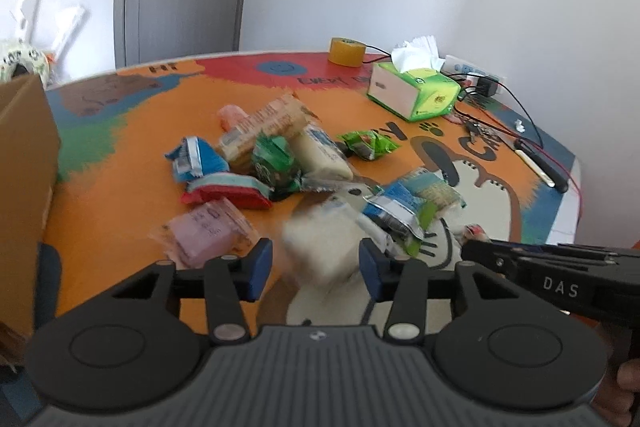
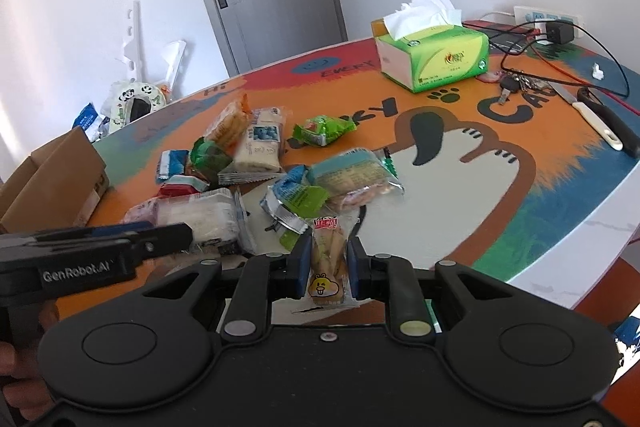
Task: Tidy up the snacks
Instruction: 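Grasp the white bread pack with the left gripper while the right grasps a yellow-labelled stick snack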
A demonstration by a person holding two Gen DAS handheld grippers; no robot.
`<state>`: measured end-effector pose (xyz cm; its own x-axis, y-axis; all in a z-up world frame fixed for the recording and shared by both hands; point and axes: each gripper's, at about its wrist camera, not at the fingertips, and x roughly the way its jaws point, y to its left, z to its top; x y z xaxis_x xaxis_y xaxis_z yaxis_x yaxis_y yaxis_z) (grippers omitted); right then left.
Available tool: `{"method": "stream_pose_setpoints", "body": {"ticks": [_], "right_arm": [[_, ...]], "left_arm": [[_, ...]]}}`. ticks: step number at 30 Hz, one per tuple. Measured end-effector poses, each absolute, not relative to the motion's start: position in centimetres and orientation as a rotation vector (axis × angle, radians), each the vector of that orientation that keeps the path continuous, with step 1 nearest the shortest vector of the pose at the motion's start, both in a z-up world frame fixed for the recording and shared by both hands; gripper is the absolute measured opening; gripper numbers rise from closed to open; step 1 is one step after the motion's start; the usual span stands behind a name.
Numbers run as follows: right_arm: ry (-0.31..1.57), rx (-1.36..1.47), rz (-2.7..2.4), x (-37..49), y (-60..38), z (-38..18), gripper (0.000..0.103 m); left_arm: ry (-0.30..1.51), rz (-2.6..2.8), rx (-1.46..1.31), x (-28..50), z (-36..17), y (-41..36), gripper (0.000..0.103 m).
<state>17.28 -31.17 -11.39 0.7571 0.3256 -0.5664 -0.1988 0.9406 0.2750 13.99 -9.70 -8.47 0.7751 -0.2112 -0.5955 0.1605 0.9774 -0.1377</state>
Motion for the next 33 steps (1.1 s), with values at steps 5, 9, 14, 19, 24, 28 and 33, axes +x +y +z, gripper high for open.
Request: {"method": "stream_pose_setpoints", "body": {"ticks": [5,9,14,19,24,28,33], "right_arm": [[0.660,0.216,0.277,17.5,-31.8,-11.8,0.020],[0.668,0.225,0.273,17.8,-32.1,-12.2,0.020],[0.674,0.243,0.274,18.1,-32.8,-12.7,0.021],[0.671,0.254,0.273,18.4,-33.4,-12.8,0.021],[0.665,0.255,0.270,18.3,-33.5,-12.9,0.021],[0.657,0.238,0.260,18.2,-33.1,-12.9,0.021],[0.667,0.251,0.286,17.9,-32.8,-12.6,0.021]], "left_arm": [[0.677,-0.241,-0.109,14.5,-8.5,-10.2,0.055],[0.684,-0.238,-0.090,14.9,-8.9,-11.2,0.069],[0.700,-0.212,-0.067,16.3,-9.5,-12.3,0.079],[0.695,-0.190,-0.036,17.3,-10.1,-13.1,0.080],[0.704,-0.177,-0.018,17.1,-10.8,-13.4,0.083],[0.690,-0.173,-0.007,16.9,-11.0,-13.5,0.079],[0.688,-0.174,-0.035,16.5,-10.5,-12.6,0.064]]}}
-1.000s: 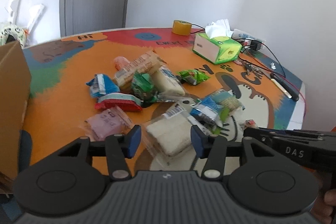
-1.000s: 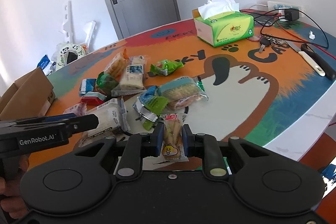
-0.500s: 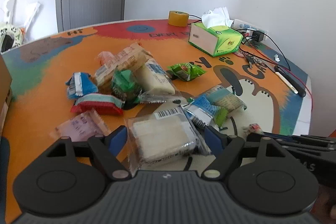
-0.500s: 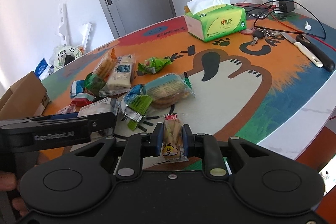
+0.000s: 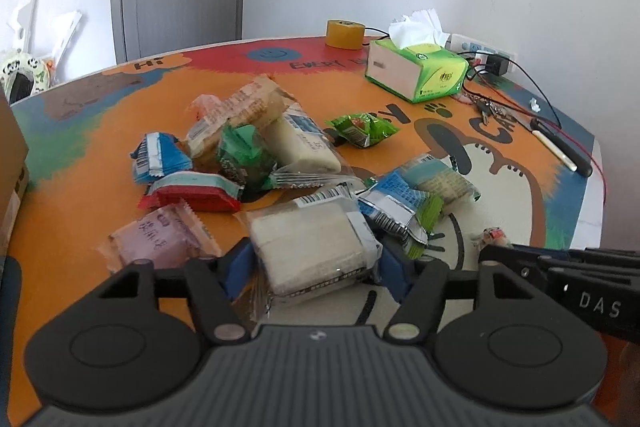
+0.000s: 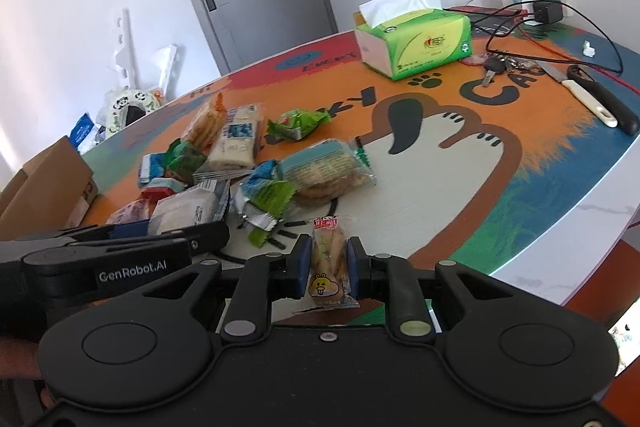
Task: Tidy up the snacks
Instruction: 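Grasp the white bread pack with the left gripper while the right grasps a yellow-labelled stick snack, then carry both snacks over the cardboard box and open both grippers to drop them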
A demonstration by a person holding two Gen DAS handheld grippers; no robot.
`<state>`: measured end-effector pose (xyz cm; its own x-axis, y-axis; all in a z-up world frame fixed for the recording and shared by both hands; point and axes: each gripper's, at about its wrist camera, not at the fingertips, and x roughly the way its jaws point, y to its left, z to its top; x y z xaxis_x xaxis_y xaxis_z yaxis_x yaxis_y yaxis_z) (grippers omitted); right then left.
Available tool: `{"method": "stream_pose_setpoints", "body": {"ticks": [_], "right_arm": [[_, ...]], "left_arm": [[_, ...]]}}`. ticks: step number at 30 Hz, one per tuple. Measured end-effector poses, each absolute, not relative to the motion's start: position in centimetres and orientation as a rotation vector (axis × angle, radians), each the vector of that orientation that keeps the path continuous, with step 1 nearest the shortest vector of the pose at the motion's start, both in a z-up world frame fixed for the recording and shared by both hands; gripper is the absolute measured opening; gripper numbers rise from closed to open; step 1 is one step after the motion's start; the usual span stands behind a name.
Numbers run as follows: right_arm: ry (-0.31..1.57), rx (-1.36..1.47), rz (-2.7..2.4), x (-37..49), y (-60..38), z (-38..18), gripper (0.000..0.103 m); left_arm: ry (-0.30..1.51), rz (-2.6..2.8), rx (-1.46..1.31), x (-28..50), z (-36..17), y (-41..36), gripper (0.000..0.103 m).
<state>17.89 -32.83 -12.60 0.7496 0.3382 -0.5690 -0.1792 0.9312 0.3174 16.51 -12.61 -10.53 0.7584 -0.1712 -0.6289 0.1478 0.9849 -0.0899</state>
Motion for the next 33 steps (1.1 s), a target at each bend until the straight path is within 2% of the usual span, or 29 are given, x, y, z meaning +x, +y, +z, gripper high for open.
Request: {"method": "stream_pose_setpoints", "body": {"ticks": [33], "right_arm": [[0.517,0.252,0.448,16.2,-26.2,-5.4,0.020]], "left_arm": [[0.496,-0.084,-0.118,9.7,-2.3,-5.8,0.062]]}}
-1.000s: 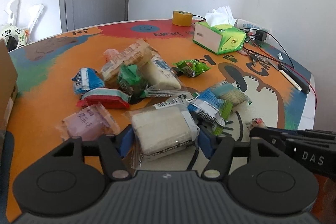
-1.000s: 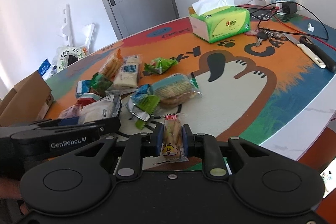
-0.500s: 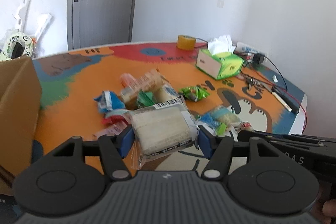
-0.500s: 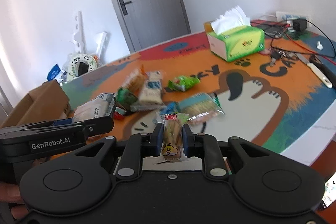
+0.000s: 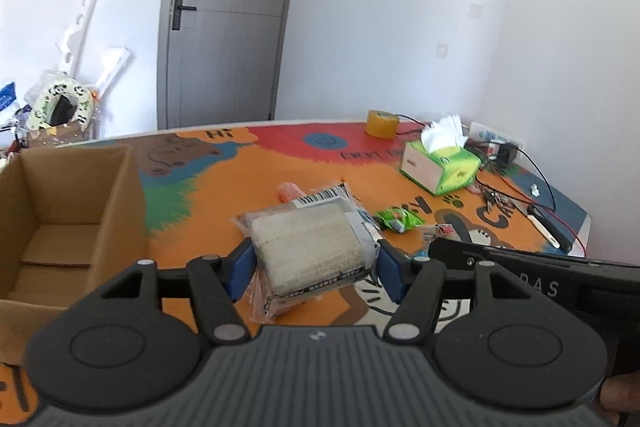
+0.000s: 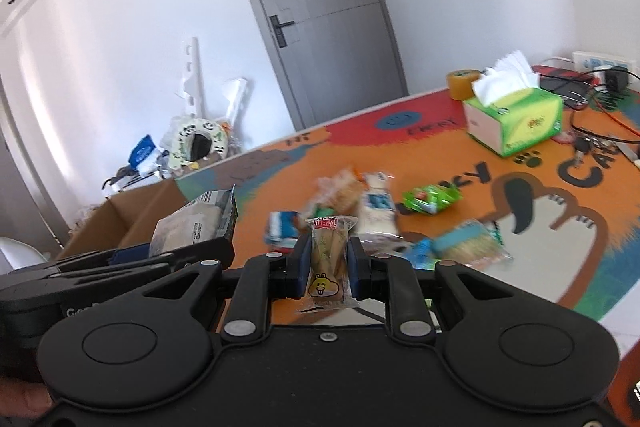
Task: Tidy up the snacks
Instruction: 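Carry both snacks over the cardboard box and open both grippers to drop them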
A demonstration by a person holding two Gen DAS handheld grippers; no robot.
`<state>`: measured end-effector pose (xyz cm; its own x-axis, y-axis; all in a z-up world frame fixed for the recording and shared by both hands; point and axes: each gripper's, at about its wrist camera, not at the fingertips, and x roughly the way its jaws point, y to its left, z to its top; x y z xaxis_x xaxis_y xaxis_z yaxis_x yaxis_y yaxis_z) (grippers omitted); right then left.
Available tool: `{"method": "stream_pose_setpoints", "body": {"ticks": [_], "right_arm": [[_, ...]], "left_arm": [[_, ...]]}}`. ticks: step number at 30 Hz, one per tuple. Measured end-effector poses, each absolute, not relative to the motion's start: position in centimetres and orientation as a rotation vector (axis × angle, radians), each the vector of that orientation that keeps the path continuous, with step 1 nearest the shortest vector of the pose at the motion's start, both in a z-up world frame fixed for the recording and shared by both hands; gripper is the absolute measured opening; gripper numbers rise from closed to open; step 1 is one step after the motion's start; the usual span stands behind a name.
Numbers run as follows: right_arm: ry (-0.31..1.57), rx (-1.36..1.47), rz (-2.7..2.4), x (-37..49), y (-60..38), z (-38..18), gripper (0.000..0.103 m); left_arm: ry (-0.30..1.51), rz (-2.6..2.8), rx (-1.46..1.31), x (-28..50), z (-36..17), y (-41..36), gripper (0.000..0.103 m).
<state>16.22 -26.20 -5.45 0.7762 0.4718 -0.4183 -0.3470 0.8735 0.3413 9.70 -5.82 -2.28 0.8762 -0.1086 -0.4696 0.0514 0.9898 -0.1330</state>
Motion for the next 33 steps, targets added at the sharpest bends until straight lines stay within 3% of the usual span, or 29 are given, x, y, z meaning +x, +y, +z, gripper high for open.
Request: {"method": "stream_pose_setpoints", "body": {"ticks": [33], "right_arm": [[0.484,0.157,0.678,16.2,-13.6,-1.6,0.021]], "left_arm": [[0.438,0.136,-0.209,5.6,-0.2,6.1,0.063]]}}
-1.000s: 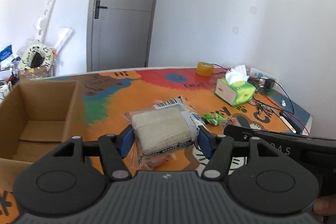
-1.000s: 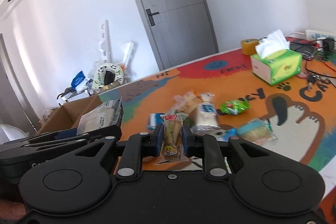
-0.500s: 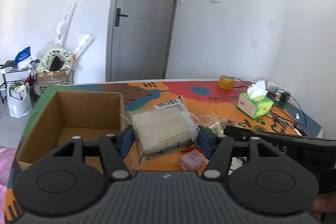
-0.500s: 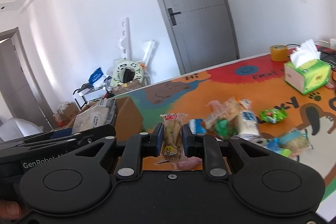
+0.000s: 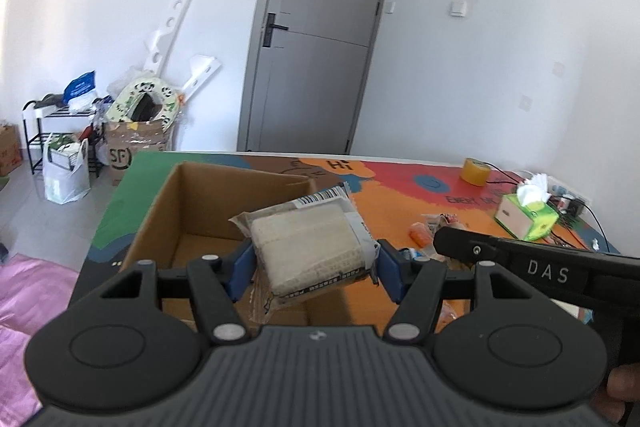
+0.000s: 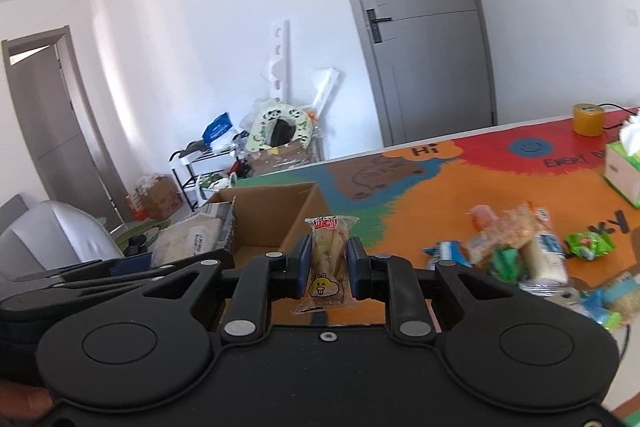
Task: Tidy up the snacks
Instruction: 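Carry both snacks over the cardboard box and open both grippers to drop them, then move both open grippers back to the snack pile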
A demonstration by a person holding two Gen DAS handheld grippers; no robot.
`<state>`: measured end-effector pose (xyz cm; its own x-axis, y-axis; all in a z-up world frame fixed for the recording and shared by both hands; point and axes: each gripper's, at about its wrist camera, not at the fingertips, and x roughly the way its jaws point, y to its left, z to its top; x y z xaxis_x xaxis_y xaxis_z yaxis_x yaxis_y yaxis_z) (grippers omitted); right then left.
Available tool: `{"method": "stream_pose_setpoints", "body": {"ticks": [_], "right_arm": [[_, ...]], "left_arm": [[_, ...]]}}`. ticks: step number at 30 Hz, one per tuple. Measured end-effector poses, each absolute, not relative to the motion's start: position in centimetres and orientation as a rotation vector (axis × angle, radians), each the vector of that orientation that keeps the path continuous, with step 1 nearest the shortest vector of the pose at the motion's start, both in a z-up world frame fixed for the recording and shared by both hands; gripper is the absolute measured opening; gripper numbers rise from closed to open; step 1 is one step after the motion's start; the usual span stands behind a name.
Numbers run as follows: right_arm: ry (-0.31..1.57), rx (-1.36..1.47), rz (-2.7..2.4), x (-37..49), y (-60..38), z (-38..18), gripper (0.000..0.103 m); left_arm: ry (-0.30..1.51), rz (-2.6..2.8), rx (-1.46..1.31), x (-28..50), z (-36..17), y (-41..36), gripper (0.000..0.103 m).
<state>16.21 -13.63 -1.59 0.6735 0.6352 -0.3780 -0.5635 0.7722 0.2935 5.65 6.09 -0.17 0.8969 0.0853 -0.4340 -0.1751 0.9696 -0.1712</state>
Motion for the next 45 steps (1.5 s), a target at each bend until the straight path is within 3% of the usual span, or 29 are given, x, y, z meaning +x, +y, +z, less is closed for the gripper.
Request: {"method": "stream_pose_setpoints", "body": {"ticks": [10,21,23,25,30,32,34,39,45], "right_arm": [[0.489,0.128,0.761,16.2,-9.2,-0.9,0.021],[0.517,0.137,0.793,17.3,-6.3,-1.2,0.021],[0.518,0.142,0.810,17.4,-6.1,-1.1,0.023],[0.506,0.143,0.825,17.3,-6.2,-1.1,0.033],[0.522,0.166,0.784,17.6,-8.0,-1.5,0.034],[0.524,0.169,0.759,17.5,-9.2,-1.7,0.037],[0.527,0.177,0.737,17.5,-10.7,-2.0,0.047],[0.530,0.178,0.646,17.2,-14.4,-2.6,0.049],[0.529,0.203,0.570,16.6,-18.4,-3.3,0.060]], "left_arm": [[0.454,0.202,-0.252,5.1,-0.9,9.5,0.063],[0.389,0.282,-0.302,4.6,-0.3,12.1,0.075],[0.391,0.294,-0.310,4.5,-0.3,12.4,0.076],[0.397,0.304,-0.314,4.5,-0.3,12.5,0.080],[0.409,0.310,-0.305,4.9,-0.2,11.7,0.083],[0.410,0.299,-0.299,5.1,-0.2,11.2,0.088],[0.415,0.284,-0.300,5.4,-0.3,10.5,0.091],[0.437,0.210,-0.272,6.2,-0.5,7.9,0.092],[0.464,0.155,-0.249,7.2,-1.2,5.0,0.096]]}}
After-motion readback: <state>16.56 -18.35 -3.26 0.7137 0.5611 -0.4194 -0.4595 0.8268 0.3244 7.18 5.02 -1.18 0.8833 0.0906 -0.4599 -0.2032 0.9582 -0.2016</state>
